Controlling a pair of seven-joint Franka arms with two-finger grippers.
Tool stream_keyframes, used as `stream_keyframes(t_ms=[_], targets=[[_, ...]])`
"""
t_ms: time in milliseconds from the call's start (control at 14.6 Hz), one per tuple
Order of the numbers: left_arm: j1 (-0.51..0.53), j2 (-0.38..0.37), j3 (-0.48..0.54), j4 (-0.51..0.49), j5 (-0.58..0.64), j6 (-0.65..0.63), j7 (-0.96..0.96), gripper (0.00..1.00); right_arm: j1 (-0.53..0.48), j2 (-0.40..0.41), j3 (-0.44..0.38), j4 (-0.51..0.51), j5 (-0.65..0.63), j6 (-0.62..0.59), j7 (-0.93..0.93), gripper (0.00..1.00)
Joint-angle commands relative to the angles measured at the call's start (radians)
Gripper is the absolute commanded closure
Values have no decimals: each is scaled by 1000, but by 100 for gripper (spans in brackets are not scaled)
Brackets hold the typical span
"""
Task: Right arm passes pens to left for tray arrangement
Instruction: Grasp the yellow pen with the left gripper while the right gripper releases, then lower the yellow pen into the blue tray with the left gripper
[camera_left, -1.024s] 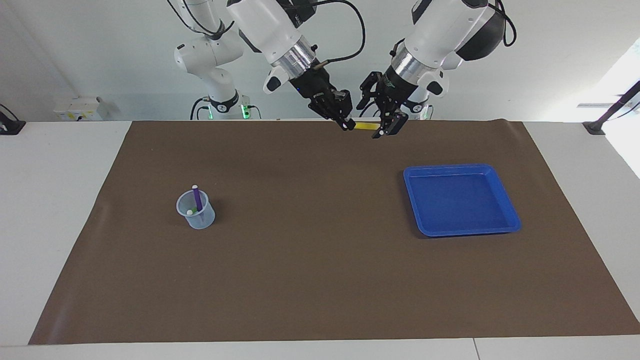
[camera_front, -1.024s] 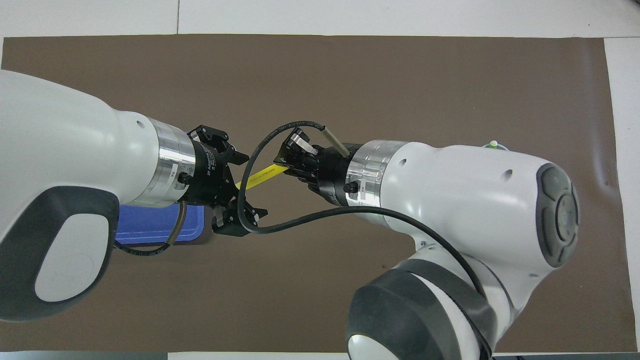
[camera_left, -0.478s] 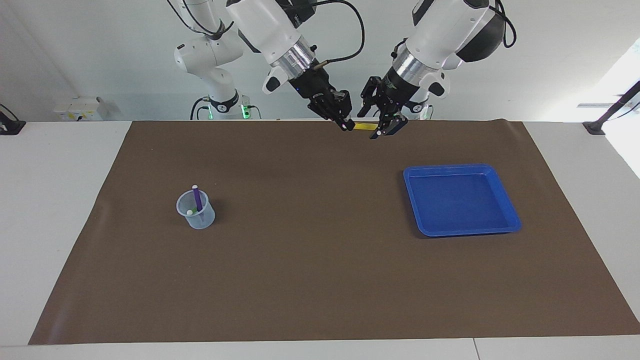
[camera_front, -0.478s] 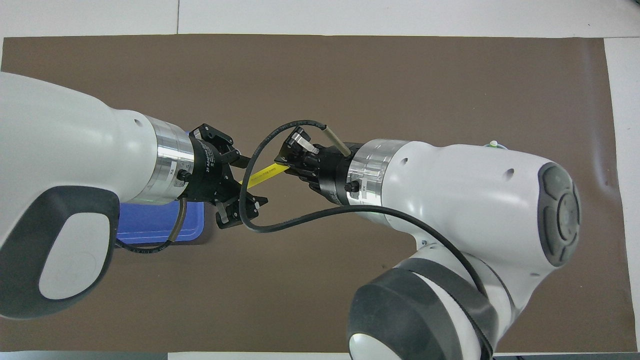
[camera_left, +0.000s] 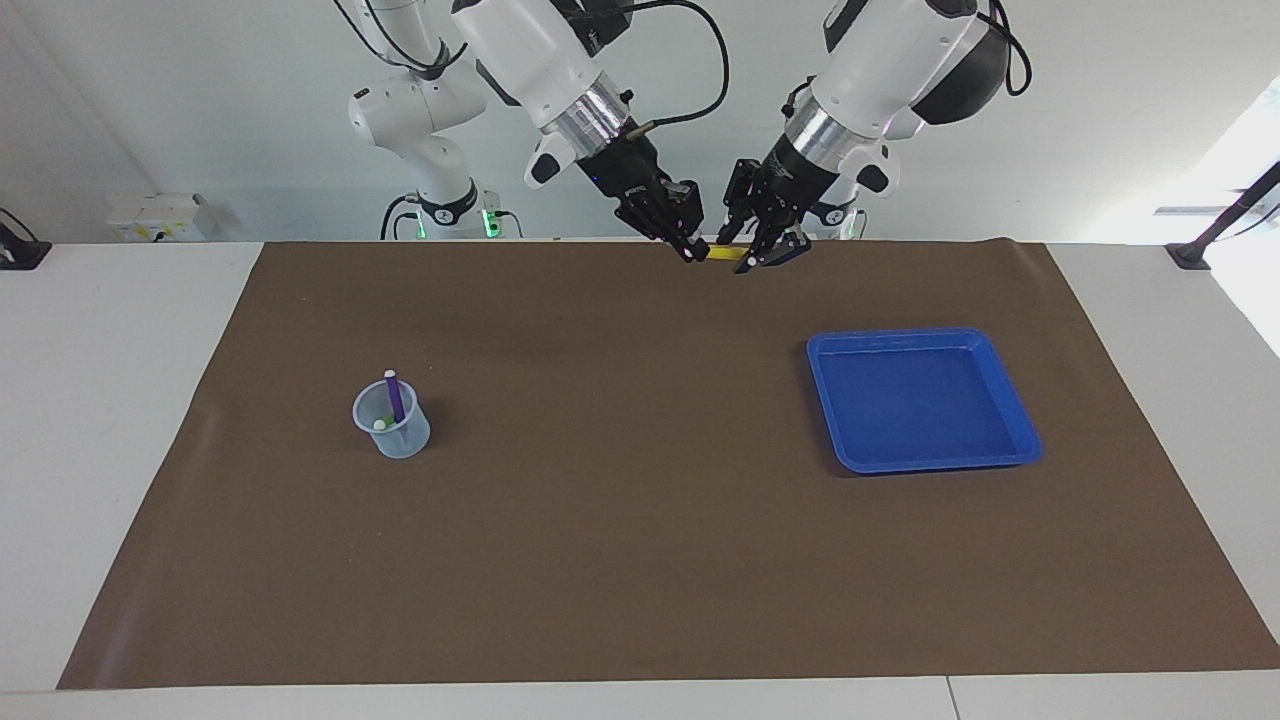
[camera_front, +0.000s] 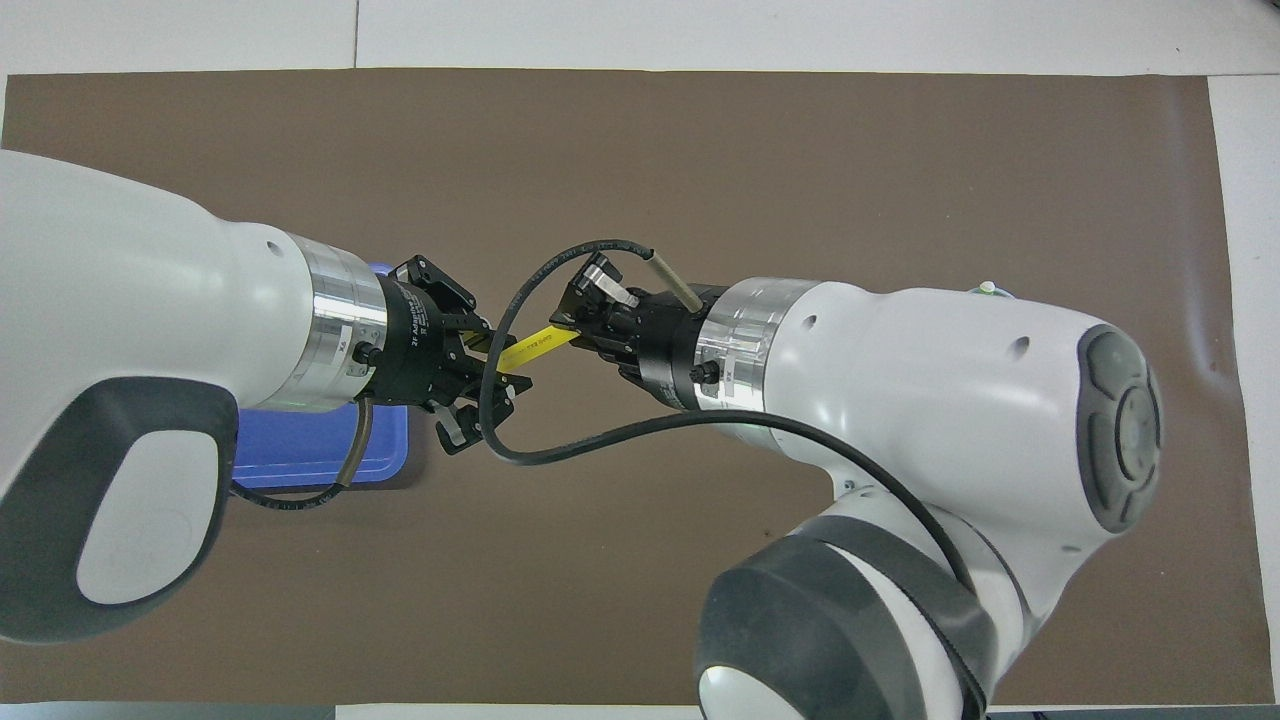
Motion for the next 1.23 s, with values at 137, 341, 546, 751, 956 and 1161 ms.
stream_keyframes(t_ms=[137,341,546,751,956,1161], targets=[[-2,-30,6,-34,-20,23,1,100,-9,-19,4,-25,8,15,-27,100],[-2,-30,6,-34,-19,25,2,100,-11,-19,4,-25,8,15,-26,100],[0,-29,7,-34,-17,29,-2,100,-17,-19,4,-25,8,15,-23,2],[9,-24,7,-32,-5,58,24,100,-17,-19,4,-22,8,13,-21,0],[41,-25,10,-41,4,69,207,100,-23,-19,1,-22,-10,-4,-81,0],[101,-32,10,-60,4,62,440,100,-81,-21,1,-22,-17,-72,-318,0]])
